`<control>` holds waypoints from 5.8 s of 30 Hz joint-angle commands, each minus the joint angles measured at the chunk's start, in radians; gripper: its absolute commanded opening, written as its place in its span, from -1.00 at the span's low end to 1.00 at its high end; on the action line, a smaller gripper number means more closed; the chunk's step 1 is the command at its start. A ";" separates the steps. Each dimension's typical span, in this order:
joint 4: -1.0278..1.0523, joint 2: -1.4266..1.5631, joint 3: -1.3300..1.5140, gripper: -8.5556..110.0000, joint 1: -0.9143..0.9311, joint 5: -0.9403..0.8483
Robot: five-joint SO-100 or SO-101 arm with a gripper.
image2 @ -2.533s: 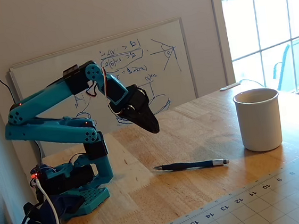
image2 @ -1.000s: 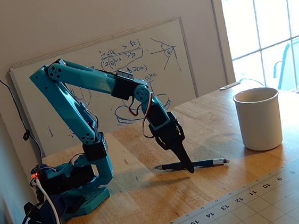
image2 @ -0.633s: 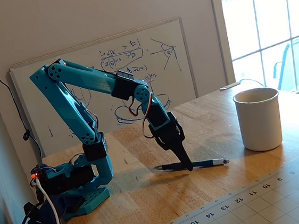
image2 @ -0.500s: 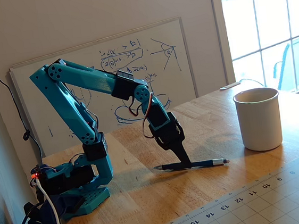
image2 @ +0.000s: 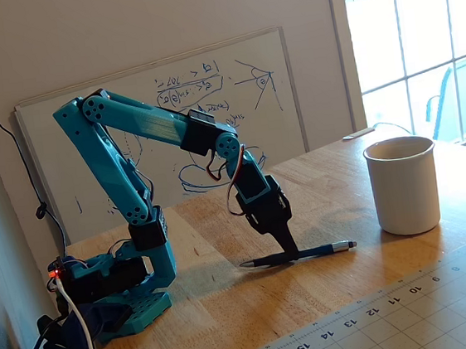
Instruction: Grasp a pen and put it in a mug.
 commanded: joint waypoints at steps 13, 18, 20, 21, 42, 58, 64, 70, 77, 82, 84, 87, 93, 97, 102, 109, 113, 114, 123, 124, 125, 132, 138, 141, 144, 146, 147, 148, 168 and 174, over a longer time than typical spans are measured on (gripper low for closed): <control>-0.017 0.247 -0.043 -0.77 -0.002 0.011; -0.017 0.414 -0.043 -0.77 0.006 0.011; -0.017 0.479 -0.043 -0.77 0.008 0.006; -0.018 0.511 -0.043 -0.77 0.008 0.006; -0.627 0.658 -0.118 -0.76 -0.104 0.012; -1.509 0.072 -0.124 -0.76 -0.133 0.000; -1.663 -0.075 -0.176 -0.76 -0.129 -0.002; -1.677 -0.190 -0.256 -0.76 -0.127 -0.002; -1.684 -0.268 -0.321 -0.76 -0.028 -0.002; -1.684 -0.319 -0.356 -0.76 0.014 -0.002; -1.684 -0.345 -0.357 -0.76 0.012 -0.002; -1.684 -0.391 -0.357 -0.76 0.006 -0.002; -1.687 -0.454 -0.359 -0.76 0.003 0.009; -1.687 -0.469 -0.357 -0.76 0.000 0.000; -1.687 -0.468 -0.359 -0.70 -0.025 -0.002; -1.687 -0.451 -0.359 -0.53 -0.031 0.000; -1.671 -0.354 -0.344 -0.53 -0.031 0.011; -1.666 -0.330 -0.342 -0.53 -0.031 0.011; -1.169 0.028 -0.348 -0.57 -0.031 -0.005; -1.092 0.078 -0.354 -0.57 -0.031 -0.005; -1.011 0.129 -0.356 -0.57 -0.031 -0.005; -0.476 0.408 -0.350 -0.57 -0.063 -0.014; -0.152 0.569 -0.342 -0.58 -0.092 -0.264; 0.002 0.638 -0.339 -0.63 -0.100 -0.489; 0.173 0.713 -0.337 -0.73 -0.098 -0.710; 0.290 0.759 -0.310 -0.78 -0.087 -0.842; 0.341 0.781 -0.287 -0.80 -0.086 -0.905; 0.385 0.802 -0.261 -0.82 -0.086 -0.966; 0.518 1.356 0.446 -0.82 -0.101 -1.341; 0.525 1.500 0.595 -0.82 -0.110 -1.342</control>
